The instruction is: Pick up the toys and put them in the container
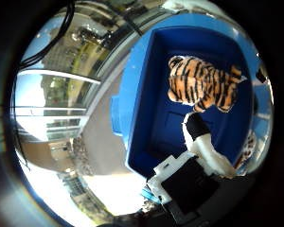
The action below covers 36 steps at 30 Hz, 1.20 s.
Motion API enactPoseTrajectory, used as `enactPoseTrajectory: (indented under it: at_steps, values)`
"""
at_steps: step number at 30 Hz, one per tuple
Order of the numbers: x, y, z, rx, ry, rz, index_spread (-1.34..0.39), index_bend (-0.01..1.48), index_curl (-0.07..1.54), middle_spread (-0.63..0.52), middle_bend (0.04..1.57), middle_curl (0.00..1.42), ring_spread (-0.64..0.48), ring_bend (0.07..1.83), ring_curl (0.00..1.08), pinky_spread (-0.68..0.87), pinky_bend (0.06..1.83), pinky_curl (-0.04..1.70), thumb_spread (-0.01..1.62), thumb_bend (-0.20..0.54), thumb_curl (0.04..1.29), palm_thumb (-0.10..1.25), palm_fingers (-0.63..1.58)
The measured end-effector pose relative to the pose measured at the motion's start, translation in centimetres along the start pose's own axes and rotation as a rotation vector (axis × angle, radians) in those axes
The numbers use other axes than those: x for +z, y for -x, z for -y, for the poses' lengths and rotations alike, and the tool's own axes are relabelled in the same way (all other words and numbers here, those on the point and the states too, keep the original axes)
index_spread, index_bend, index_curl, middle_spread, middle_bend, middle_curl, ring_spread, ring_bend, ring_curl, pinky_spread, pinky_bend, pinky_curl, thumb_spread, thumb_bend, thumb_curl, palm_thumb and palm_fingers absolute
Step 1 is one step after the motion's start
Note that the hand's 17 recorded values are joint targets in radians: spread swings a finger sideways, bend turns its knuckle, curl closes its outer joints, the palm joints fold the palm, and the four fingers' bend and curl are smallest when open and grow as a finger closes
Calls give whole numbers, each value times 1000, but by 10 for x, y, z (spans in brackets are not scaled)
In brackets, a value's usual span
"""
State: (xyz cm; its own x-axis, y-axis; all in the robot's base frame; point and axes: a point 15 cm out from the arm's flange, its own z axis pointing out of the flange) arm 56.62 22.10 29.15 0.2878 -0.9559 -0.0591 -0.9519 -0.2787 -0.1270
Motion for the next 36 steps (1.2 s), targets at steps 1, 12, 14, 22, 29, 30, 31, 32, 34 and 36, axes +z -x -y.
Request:
enactPoseTrajectory:
  at_steps: [1, 12, 14, 22, 29, 30, 31, 32, 34, 36]
  values:
    - [-7, -1, 1, -1, -10, 1, -426, 295, 94, 118, 128, 432, 311, 518, 333, 495, 955, 483, 1065, -35, 556, 694, -93]
    - [-102, -31, -67, 19, 69, -7, -276, 161, 164, 184, 153, 324, 330, 459, 313, 525, 890, 401, 1076, -37, 486, 642, -56]
    - [-129, -50, -89, 45, 80, -15, -246, 159, 171, 188, 154, 315, 332, 454, 312, 523, 875, 386, 1084, -38, 477, 626, -53]
    - [-137, -120, -176, 120, 201, -14, -195, 159, 185, 201, 164, 300, 333, 421, 308, 509, 813, 338, 1120, -33, 440, 589, -61]
    - [-57, -162, -234, 123, 220, 0, -186, 158, 198, 178, 164, 293, 313, 394, 307, 474, 714, 291, 1135, -28, 419, 587, -46]
    - [-41, -168, -243, 125, 222, 3, -189, 159, 199, 171, 165, 293, 312, 390, 307, 471, 707, 287, 1136, -28, 417, 587, -41]
    - [-27, -172, -251, 129, 224, 6, -189, 160, 200, 170, 163, 292, 311, 390, 308, 470, 704, 285, 1136, -28, 416, 587, -38]
    - [-14, -177, -258, 135, 225, 7, -192, 166, 205, 160, 164, 292, 305, 384, 308, 463, 691, 277, 1137, -28, 414, 588, -32]
    - [3, -187, -264, 140, 200, 0, -193, 168, 209, 150, 167, 293, 299, 382, 309, 456, 671, 270, 1134, -27, 413, 591, -26]
    - [10, -199, -257, 131, 165, -11, -199, 169, 215, 140, 169, 295, 296, 378, 309, 448, 650, 262, 1134, -28, 412, 593, -22]
